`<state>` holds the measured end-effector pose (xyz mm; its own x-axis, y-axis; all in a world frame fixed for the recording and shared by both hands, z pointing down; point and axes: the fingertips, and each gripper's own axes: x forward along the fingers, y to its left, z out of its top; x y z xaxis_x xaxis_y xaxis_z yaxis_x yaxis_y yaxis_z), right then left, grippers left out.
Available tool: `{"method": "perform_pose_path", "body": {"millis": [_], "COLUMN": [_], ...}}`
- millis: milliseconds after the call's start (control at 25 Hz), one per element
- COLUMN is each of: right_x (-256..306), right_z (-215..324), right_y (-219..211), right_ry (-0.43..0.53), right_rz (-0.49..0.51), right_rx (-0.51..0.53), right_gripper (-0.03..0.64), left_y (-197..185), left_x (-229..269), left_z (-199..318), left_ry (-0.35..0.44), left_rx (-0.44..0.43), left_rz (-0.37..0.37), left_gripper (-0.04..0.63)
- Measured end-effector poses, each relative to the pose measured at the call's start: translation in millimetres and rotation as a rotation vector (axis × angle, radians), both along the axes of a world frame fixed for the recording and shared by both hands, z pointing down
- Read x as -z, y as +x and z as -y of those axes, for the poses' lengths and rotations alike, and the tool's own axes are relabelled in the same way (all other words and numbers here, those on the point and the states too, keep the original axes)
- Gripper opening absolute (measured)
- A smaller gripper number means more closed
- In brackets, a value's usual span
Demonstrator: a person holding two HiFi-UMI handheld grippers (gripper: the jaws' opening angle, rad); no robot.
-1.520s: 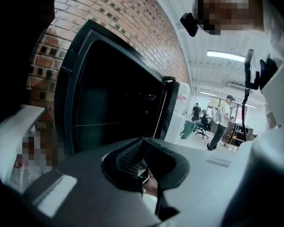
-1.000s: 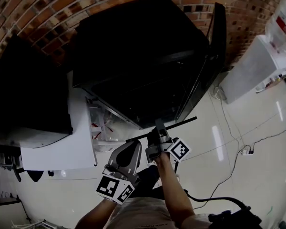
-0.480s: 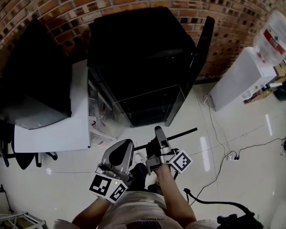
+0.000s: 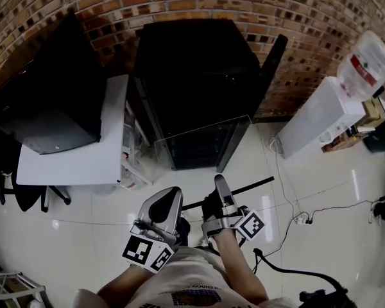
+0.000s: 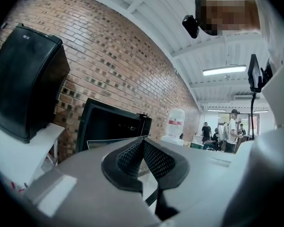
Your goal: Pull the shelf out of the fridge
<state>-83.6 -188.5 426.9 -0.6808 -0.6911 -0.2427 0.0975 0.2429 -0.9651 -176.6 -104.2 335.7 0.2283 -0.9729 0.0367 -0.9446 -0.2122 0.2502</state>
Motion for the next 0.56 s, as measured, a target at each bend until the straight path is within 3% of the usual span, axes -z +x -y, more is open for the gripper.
{"method": "perform_pose_path", "body": {"millis": [560], "right_x": [14], "right_z": [-20], "right_y": [20], "right_ry": [0.011], "right_rz": [0.015], "right_rx": [0.007], "right_gripper": [0.031], "left_y": [29], "left_x": [15], "left_z": [-8], "left_ry": [0.041], "left_rx": [0.019], "left_rz": [0.016], "left_gripper": [-0.018]}}
